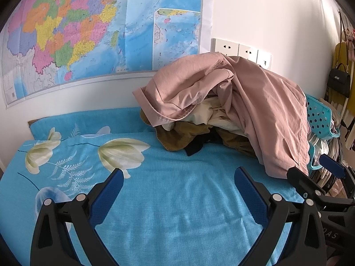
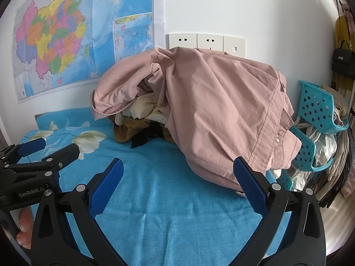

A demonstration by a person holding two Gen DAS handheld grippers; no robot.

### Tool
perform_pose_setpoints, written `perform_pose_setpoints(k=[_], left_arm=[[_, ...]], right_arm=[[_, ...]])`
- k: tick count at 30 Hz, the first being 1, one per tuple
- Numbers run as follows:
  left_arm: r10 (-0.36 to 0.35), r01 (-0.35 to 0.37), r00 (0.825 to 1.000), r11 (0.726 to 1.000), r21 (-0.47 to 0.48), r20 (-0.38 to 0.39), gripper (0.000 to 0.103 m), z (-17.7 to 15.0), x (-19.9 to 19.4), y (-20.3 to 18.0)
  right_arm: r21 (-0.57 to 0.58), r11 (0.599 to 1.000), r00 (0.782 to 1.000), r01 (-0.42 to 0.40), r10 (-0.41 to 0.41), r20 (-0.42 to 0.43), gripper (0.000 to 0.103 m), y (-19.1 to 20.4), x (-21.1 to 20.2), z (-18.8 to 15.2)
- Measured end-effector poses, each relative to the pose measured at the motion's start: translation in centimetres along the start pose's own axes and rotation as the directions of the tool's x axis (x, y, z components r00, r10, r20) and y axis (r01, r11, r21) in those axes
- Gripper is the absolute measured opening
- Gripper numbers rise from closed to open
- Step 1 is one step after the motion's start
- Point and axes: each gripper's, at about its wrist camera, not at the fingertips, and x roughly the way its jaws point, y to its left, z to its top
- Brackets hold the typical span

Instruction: Fold large clothes

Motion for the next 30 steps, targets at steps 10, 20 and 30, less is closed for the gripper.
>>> perform_pose_setpoints(k=[10, 20, 30], left_arm=[[0.002, -0.002, 1.0, 1.0, -0.004, -0.012, 0.097, 0.1, 0.4, 0.0], [-0.007, 0.007, 0.999, 1.0, -0.013, -0.036, 0.097, 0.1, 1.4, 0.3], [-0.013, 0.012, 0.999, 1.0, -0.015, -0.039, 0.097, 0.5, 2.1, 0.2]], right_arm=[[-0.011, 1.0, 1.0, -0.001, 0.001, -0.003, 0.098, 0.2, 0.3, 0.0], [-0.022, 1.0, 1.0, 0.002, -0.003, -0.014, 0.098, 0.4, 0.8, 0.2], [-0.033, 0.999, 1.0, 0.012, -0.012, -0.019, 0.098, 0.2, 1.2, 0.6]])
